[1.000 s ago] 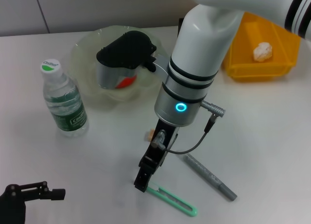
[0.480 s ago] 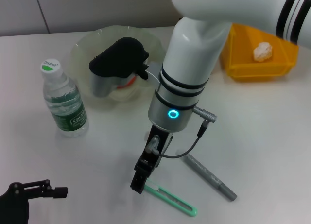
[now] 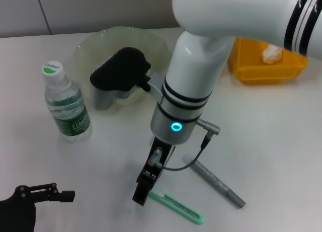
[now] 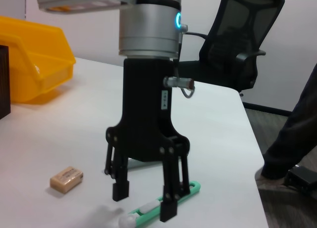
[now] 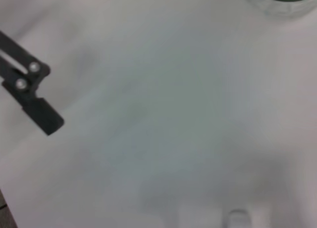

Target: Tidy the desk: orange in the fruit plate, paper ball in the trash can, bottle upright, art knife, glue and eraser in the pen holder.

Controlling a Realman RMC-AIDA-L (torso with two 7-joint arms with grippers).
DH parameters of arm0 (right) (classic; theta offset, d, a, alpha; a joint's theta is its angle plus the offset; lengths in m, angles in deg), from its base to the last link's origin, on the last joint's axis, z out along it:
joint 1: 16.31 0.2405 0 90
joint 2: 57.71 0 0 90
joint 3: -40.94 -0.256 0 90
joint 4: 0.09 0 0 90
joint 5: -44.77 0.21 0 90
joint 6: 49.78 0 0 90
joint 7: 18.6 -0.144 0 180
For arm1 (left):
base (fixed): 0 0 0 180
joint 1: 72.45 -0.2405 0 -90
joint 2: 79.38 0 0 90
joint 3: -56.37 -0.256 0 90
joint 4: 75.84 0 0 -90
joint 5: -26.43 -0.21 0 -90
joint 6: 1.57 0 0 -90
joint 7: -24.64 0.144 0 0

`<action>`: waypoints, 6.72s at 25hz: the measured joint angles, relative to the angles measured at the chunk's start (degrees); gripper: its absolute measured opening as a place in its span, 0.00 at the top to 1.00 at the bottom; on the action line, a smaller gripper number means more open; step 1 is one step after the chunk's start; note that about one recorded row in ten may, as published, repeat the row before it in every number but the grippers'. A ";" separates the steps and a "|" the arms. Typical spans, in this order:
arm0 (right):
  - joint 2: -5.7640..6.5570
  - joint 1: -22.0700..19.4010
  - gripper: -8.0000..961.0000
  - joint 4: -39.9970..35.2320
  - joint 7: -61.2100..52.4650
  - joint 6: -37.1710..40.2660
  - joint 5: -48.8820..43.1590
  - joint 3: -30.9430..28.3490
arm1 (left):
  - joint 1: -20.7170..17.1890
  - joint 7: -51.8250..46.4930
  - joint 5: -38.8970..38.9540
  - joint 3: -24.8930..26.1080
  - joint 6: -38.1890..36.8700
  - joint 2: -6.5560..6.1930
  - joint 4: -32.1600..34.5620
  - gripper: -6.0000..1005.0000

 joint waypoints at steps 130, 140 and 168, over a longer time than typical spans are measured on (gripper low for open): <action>9.17 -18.52 0.80 19.69 103.18 -12.93 27.24 -71.35 | 5.88 5.17 0.80 8.33 4.68 3.35 -5.98 0.16; 7.96 -18.62 0.77 21.78 103.14 -16.83 27.42 -70.94 | 5.63 4.94 0.81 8.17 4.40 3.33 -5.98 0.16; 5.15 -20.33 0.62 20.16 105.40 -20.16 29.00 -74.11 | 6.64 4.80 0.78 8.18 4.94 3.34 -6.59 0.16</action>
